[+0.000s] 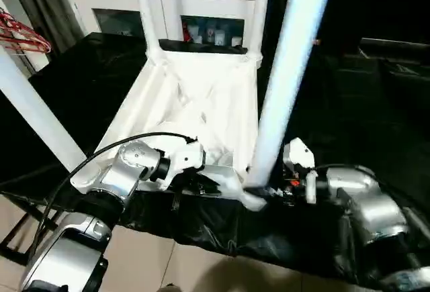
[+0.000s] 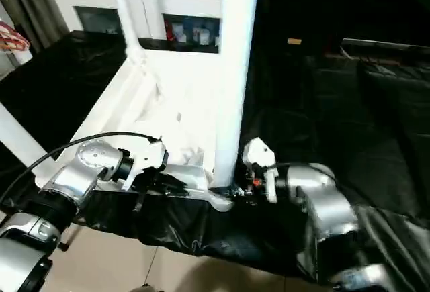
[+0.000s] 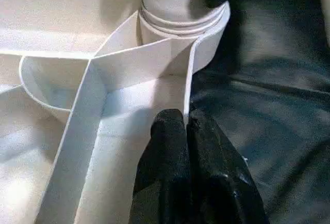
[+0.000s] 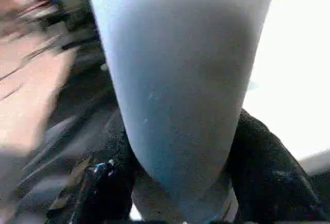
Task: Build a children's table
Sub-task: Rotate leg to tighten
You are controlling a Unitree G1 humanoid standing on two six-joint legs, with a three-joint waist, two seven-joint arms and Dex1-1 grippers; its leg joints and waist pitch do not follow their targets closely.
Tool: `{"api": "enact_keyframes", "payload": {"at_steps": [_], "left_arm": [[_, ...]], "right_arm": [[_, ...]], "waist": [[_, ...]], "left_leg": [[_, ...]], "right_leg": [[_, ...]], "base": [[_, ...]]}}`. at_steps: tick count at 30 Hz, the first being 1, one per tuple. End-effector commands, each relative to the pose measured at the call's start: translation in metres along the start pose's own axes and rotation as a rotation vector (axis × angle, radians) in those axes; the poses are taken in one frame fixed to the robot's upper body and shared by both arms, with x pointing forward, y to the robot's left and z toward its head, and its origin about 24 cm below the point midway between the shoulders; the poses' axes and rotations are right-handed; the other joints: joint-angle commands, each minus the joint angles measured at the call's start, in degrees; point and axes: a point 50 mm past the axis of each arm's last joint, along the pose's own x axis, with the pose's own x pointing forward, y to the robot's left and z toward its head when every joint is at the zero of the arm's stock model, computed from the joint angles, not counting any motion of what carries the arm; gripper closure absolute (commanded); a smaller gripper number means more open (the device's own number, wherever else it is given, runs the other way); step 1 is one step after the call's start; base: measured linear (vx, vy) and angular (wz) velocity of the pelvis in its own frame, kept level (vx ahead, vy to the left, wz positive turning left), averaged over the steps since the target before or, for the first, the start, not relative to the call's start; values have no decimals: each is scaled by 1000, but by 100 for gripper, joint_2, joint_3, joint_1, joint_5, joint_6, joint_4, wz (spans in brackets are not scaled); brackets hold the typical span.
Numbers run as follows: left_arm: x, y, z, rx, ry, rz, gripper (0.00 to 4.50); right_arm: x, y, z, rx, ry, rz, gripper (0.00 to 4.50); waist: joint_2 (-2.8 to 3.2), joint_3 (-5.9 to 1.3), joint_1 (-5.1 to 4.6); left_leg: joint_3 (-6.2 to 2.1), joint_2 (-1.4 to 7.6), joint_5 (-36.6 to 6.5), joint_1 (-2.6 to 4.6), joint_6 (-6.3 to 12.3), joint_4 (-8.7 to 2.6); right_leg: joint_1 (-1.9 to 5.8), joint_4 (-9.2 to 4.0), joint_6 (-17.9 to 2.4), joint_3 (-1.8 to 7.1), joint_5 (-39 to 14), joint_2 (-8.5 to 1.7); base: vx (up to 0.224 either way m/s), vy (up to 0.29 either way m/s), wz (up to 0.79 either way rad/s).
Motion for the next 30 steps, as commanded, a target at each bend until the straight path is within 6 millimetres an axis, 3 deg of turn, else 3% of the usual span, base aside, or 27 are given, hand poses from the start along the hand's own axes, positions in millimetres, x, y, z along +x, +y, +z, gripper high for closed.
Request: {"api": "enact_keyframes", "payload": {"at_steps": [1,3,4,9,13,14,15,16,17,18,19,27,29,30], "left_arm": [[7,15,23,8,-76,153,450],[21,14,30,5,-92,180,450],[26,13,32,5,-96,181,450],[45,10,44,-15,-122,224,450],[64,4,54,-32,-132,273,450],[66,3,55,-32,-133,276,450],[66,3,55,-32,-133,276,450],[67,3,56,-32,-137,287,450],[68,1,57,-31,-142,286,450],[69,0,58,-29,-145,285,450],[69,0,58,-28,-148,284,450],[54,-5,49,-18,-151,196,450],[45,-7,45,-2,-151,140,450],[45,-7,45,-1,-150,137,450]], "right_arm": [[19,11,-25,108,58,-36,239],[30,10,-27,142,40,-145,244],[34,11,-27,152,29,-173,245],[56,17,-25,193,-7,-277,247],[83,18,-19,210,-1,-432,248],[85,18,-18,207,-7,-439,248],[85,18,-18,207,-7,-439,248],[88,18,-15,194,-13,-448,248],[90,18,-13,177,-22,-453,248],[90,17,-11,166,-30,-456,248],[90,17,-10,161,-34,-458,195],[67,8,-7,137,-64,-377,141],[50,4,-5,93,-69,-275,136],[49,4,-5,89,-68,-265,136]], "waist": [[-48,-258,-35],[-46,-242,-133],[-99,-232,-175],[-103,-232,-221],[-102,-218,-299],[-158,-217,-319],[-139,-224,-316],[-116,-233,-324],[-147,-237,-332],[-136,-245,-327],[-131,-247,-335],[-137,-288,-315],[-144,-346,-265],[-149,-369,-238]], "left_leg": [[-8,60,-1933,10,-56,-431],[-30,42,-1961,-17,-78,-447],[-38,37,-2029,-23,-55,-459],[-33,28,-2030,6,56,-453],[-81,22,-2246,-21,-82,-496],[-83,15,-2309,-15,-61,-496],[-84,14,-2313,-4,-44,-491],[-78,25,-2305,10,-16,-496],[-72,27,-2272,3,7,-499],[-68,36,-2219,-4,29,-508],[-64,44,-2154,-26,40,-514],[4,66,-1724,-20,202,-460],[15,70,-1300,-26,326,-397],[28,59,-919,-49,451,-352]], "right_leg": [[266,-493,-915,171,-2195,-266],[263,-527,-789,164,-2488,-265],[253,-564,-694,145,-2717,-261],[192,-628,-603,155,-2943,-261],[196,-632,-480,120,-3148,-262],[189,-657,-441,107,-3175,-248],[186,-651,-452,111,-3144,-257],[174,-657,-502,123,-3006,-257],[180,-658,-532,124,-2892,-249],[194,-640,-607,128,-2652,-244],[207,-609,-684,137,-2402,-240],[235,-503,-1072,183,-1389,-232],[289,-413,-1245,184,-691,-235],[308,-337,-1382,186,6,-214]], "base": [[0,0,0],[-34,0,-3],[0,0,0],[0,0,0],[0,0,0],[0,0,0],[0,0,0],[0,0,0],[0,0,0],[0,0,0],[0,0,0],[0,0,0],[67,-7,3],[82,-4,1]]}}
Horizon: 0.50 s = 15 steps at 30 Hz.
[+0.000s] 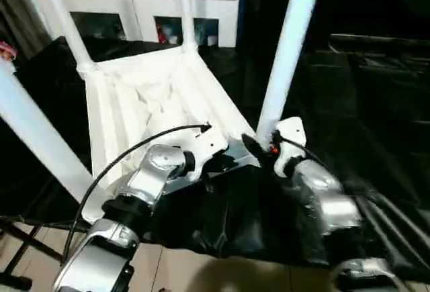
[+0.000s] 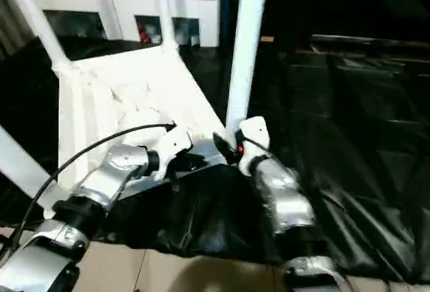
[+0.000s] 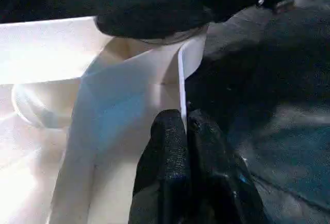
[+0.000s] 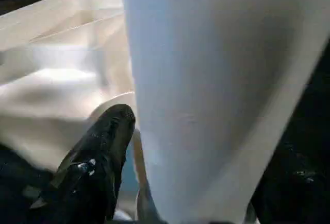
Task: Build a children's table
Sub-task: Rotate leg to tighten
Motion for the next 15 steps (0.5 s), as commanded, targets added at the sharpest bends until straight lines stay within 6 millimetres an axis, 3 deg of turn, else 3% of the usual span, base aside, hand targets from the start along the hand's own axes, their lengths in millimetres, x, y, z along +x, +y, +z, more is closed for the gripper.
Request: {"api": "enact_keyframes", "payload": {"at_steps": [1,3,5,7,9,11,15], "left_arm": [[6,-10,21,82,-77,-116,450],[1,-8,18,99,-63,-140,450],[-5,-7,16,105,-58,-179,450],[-9,-5,14,109,-53,-197,450],[-16,-3,10,113,-38,-231,450],[-25,0,6,114,-15,-269,450],[-32,4,3,116,3,-282,450]], "right_arm": [[3,29,-13,17,61,262,136],[-6,26,-13,-6,83,352,136],[-16,23,-14,-19,127,443,136],[-21,21,-14,-28,147,492,136],[-28,19,-13,-38,179,569,136],[-34,17,-10,-41,197,646,136],[-38,19,-8,-44,219,716,136]], "waist": [[-17,-375,29],[-6,-382,77],[63,-370,108],[53,-354,139],[78,-320,170],[65,-301,183],[55,-314,190]], "left_leg": [[30,60,-740,-33,518,-261],[41,53,-441,-28,730,-206],[49,67,-589,-22,762,-204],[55,90,-831,-1,696,-222],[51,106,-1255,16,509,-265],[60,111,-1502,46,392,-287],[47,117,-1383,20,333,-288]], "right_leg": [[343,-198,-1456,191,238,-219],[353,-147,-1649,158,843,-192],[354,-161,-1677,145,651,-199],[351,-192,-1672,148,330,-205],[340,-247,-1580,152,-339,-219],[319,-282,-1511,170,-787,-222],[328,-263,-1486,181,-751,-238]], "base": [[65,-3,0],[32,-1,0],[0,0,0],[0,0,0],[0,0,0],[0,0,0],[0,0,0]]}}
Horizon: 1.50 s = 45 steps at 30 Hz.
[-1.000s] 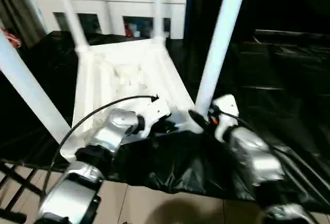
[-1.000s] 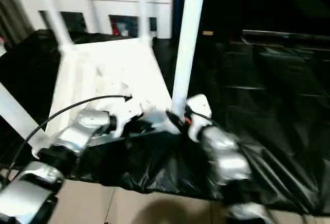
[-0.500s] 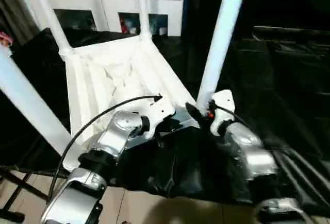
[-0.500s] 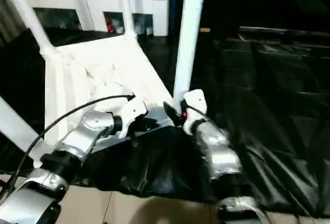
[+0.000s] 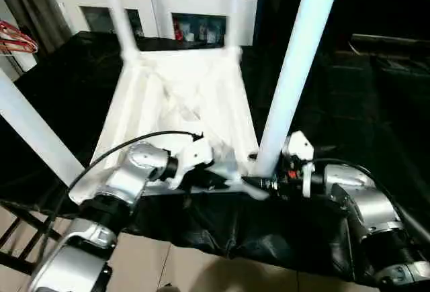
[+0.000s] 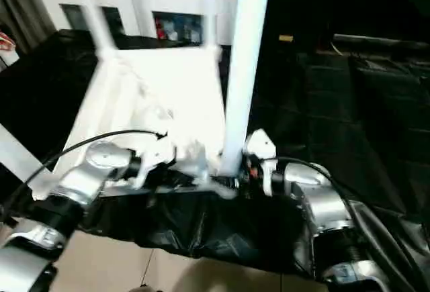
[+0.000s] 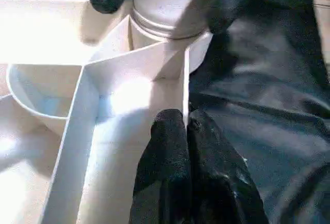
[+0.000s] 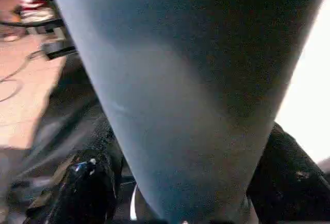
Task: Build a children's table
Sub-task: Rotate leg to tighten
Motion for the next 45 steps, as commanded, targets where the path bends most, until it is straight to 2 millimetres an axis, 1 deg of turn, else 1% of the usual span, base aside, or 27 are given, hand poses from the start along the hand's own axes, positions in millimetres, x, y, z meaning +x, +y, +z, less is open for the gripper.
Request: {"api": "enact_keyframes", "payload": {"at_steps": [1,3,6,10,11,12,13,14,15,16,18,20,21,24,26,27,28,29,31,32,33,34,37,38,39,42,45], "left_arm": [[-8,9,14,59,-17,15,450],[-9,9,13,59,-14,12,450],[-12,10,13,59,-9,5,450],[-15,11,13,59,-9,-1,450],[-15,11,13,58,-10,-3,450],[-15,11,13,57,-11,-4,450],[-15,11,13,56,-13,-9,450],[-15,10,12,54,-12,-16,450],[-15,10,12,54,-12,-16,450],[-14,10,11,54,-9,-26,450],[-14,10,11,53,-5,-32,450],[-14,11,11,52,-3,-25,450],[-14,11,11,52,-3,-25,450],[-13,16,11,50,4,40,450],[-10,22,13,36,4,120,450],[-8,23,14,32,1,145,450],[-5,25,16,22,-11,181,450],[1,27,19,4,-32,222,450],[6,27,22,2,-43,244,450],[17,26,27,-10,-66,275,450],[17,26,27,-10,-66,275,450],[22,26,29,-13,-76,293,450],[47,23,40,-34,-111,366,450],[47,23,40,-34,-111,366,450],[55,22,44,-39,-119,396,450],[70,21,54,-50,-137,446,450],[73,20,56,-45,-141,446,450]], "right_arm": [[9,15,-12,28,67,149,152],[9,16,-12,23,73,156,152],[8,18,-14,22,93,186,178],[8,19,-15,23,109,219,218],[8,18,-15,25,109,220,222],[8,18,-15,25,108,219,227],[9,18,-15,29,107,218,232],[9,17,-15,30,106,217,236],[9,17,-15,30,106,217,238],[9,18,-15,37,99,213,239],[9,18,-15,46,90,210,242],[9,19,-17,60,79,203,243],[9,19,-17,60,79,203,243],[12,19,-21,72,52,144,243],[18,15,-23,76,23,39,243],[20,13,-23,78,14,2,243],[23,10,-24,85,1,-66,245],[28,5,-27,122,-7,-171,246],[32,2,-29,136,-2,-228,248],[42,1,-30,161,-17,-302,248],[42,1,-30,161,-17,-302,249],[46,1,-31,177,-23,-334,249],[70,-2,-30,250,-39,-526,251],[70,-2,-30,250,-39,-526,251],[78,-3,-29,281,-44,-590,251],[99,-6,-20,314,-45,-698,251],[105,-6,-14,286,-57,-690,251]], "waist": [[-33,-328,3],[-51,-337,13],[-67,-344,34],[-53,-352,71],[3,-355,92],[-23,-351,91],[0,-350,101],[-12,-350,103],[36,-350,111],[8,-348,105],[46,-355,99],[35,-361,100],[62,-365,99],[70,-360,100],[55,-330,96],[55,-330,96],[20,-295,73],[-6,-277,73],[6,-265,50],[-42,-244,-3],[-25,-239,-29],[-66,-241,-85],[-48,-247,-162],[-48,-241,-189],[-51,-245,-203],[3,-246,-282],[15,-284,-314]], "left_leg": [[32,106,-1311,26,338,-362],[34,106,-1231,20,352,-355],[40,100,-1086,15,388,-339],[41,103,-1029,19,417,-328],[33,108,-1057,23,397,-327],[42,104,-1080,20,392,-326],[37,100,-1135,29,354,-332],[40,98,-1155,26,344,-332],[32,100,-1189,27,317,-334],[28,98,-1259,25,280,-342],[27,93,-1296,30,257,-340],[26,90,-1273,28,260,-335],[25,91,-1275,31,259,-330],[29,83,-1304,34,261,-330],[25,81,-1483,28,195,-356],[25,81,-1483,28,195,-356],[22,68,-1755,50,77,-387],[7,57,-1822,62,23,-405],[-12,54,-1898,68,-21,-420],[-37,43,-1887,18,-34,-450],[-35,35,-1956,33,-39,-446],[-53,24,-2014,30,-25,-448],[-54,18,-1974,29,-36,-453],[-53,16,-1994,31,-50,-454],[-65,1,-2036,23,-34,-456],[-81,-2,-2178,29,-73,-470],[-70,2,-2079,19,12,-472]], "right_leg": [[306,-279,-1459,172,-714,-226],[311,-272,-1447,172,-695,-238],[307,-258,-1459,172,-601,-238],[302,-248,-1466,170,-570,-240],[297,-242,-1468,170,-582,-246],[296,-258,-1455,172,-581,-239],[298,-257,-1453,170,-617,-236],[300,-261,-1449,172,-623,-235],[300,-255,-1450,172,-644,-240],[308,-264,-1432,167,-691,-234],[308,-270,-1433,168,-654,-226],[314,-258,-1447,167,-588,-221],[310,-257,-1463,165,-525,-219],[306,-270,-1461,163,-543,-215],[299,-301,-1369,168,-966,-230],[299,-301,-1369,168,-966,-230],[280,-377,-1180,172,-1701,-254],[263,-408,-1012,176,-2187,-269],[250,-444,-889,170,-2522,-276],[259,-461,-702,154,-2814,-269],[237,-493,-654,151,-2966,-271],[246,-528,-565,132,-3158,-273],[208,-542,-553,134,-3068,-258],[196,-548,-560,135,-3075,-259],[219,-556,-519,113,-3138,-248],[200,-570,-536,98,-3037,-238],[226,-544,-674,116,-2436,-218]], "base": [[0,0,0],[0,0,0],[0,0,0],[0,0,0],[0,0,0],[0,0,0],[0,0,0],[0,0,0],[0,0,0],[0,0,0],[0,0,0],[0,0,0],[0,0,0],[0,0,0],[0,0,0],[0,0,0],[0,0,0],[0,0,0],[-25,-4,-2],[-50,-8,-4],[-51,-2,-6],[0,0,0],[0,0,0],[0,0,0],[0,0,0],[0,0,0],[0,0,0]]}}
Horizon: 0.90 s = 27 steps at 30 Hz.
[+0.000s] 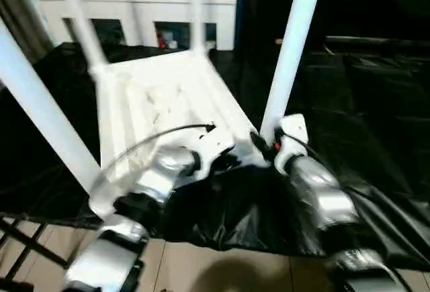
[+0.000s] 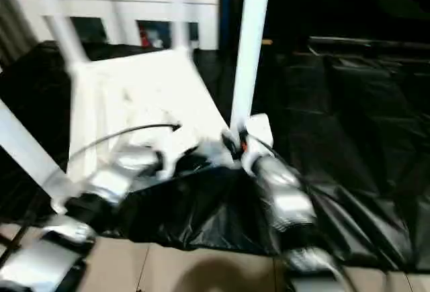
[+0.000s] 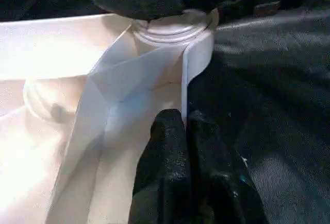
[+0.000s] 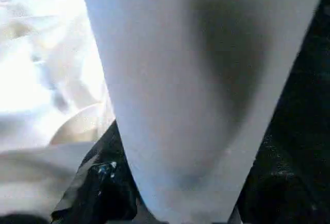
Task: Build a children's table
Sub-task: Rotate leg to tighten
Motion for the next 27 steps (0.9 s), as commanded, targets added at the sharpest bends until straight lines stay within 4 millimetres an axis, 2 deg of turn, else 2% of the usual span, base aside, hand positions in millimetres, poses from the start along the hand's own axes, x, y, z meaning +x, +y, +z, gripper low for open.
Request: {"api": "enact_keyframes", "payload": {"at_steps": [1,2,3,5,7,9,10,13,16,17,19,20,23,27], "left_arm": [[15,-15,36,53,-131,-27,450],[15,-15,36,53,-131,-30,450],[13,-14,34,53,-129,-37,450],[9,-12,31,58,-128,-60,450],[7,-12,30,61,-127,-67,450],[0,-11,24,79,-127,-112,450],[0,-11,24,79,-127,-112,450],[-7,-9,19,87,-116,-148,450],[-18,-6,14,103,-110,-221,450],[-22,-5,12,112,-105,-246,450],[-31,-2,6,135,-74,-292,450],[-34,-1,4,140,-67,-306,450],[-44,3,-2,152,-42,-355,450],[-56,7,-9,155,-11,-412,450]], "right_arm": [[5,62,-28,56,112,222,251],[4,61,-27,57,104,222,251],[4,59,-25,59,84,220,216],[0,52,-24,71,67,239,181],[-1,50,-24,79,63,250,167],[-6,36,-24,33,52,282,155],[-6,36,-24,33,52,282,146],[-13,25,-24,-5,62,346,135],[-23,15,-22,-52,77,471,135],[-27,11,-20,-67,79,515,135],[-37,6,-16,-98,86,640,135],[-40,4,-15,-108,90,678,135],[-50,-1,-14,-157,124,798,135],[-58,-5,-13,-184,170,907,135]], "waist": [[12,-256,27],[4,-261,24],[9,-267,25],[4,-269,20],[2,-276,24],[-4,-278,31],[4,-285,31],[-1,-299,40],[-19,-320,51],[-6,-324,59],[-40,-333,101],[-43,-343,160],[-45,-328,235],[-61,-311,295]], "left_leg": [[-7,25,-2069,-19,48,-445],[-3,28,-2051,-26,57,-442],[7,34,-1992,-29,77,-440],[26,34,-1988,-29,148,-431],[33,30,-1890,-33,183,-424],[36,33,-1842,-40,215,-421],[35,38,-1765,-52,237,-421],[55,51,-1581,-39,308,-398],[55,59,-1247,-65,411,-369],[50,64,-1203,-64,435,-363],[80,83,-1029,-53,570,-330],[82,92,-965,-51,628,-317],[96,109,-993,-34,630,-317],[101,124,-1221,0,495,-339]], "right_leg": [[215,-492,-804,134,-2191,-212],[224,-478,-842,139,-2082,-212],[239,-458,-920,146,-1866,-211],[252,-453,-981,149,-1816,-213],[255,-445,-1007,154,-1750,-216],[267,-443,-1012,154,-1787,-224],[276,-434,-1012,156,-1747,-229],[279,-409,-1138,161,-1430,-222],[313,-342,-1294,158,-880,-205],[321,-320,-1337,156,-778,-209],[309,-282,-1462,155,-441,-196],[325,-259,-1486,150,-383,-198],[291,-261,-1504,154,-500,-216],[267,-277,-1454,172,-858,-223]], "base": [[0,0,0],[0,0,0],[0,0,0],[0,0,0],[0,0,0],[0,0,0],[0,0,0],[0,0,0],[0,0,0],[0,0,0],[0,0,0],[0,0,0],[0,0,0],[0,0,0]]}}
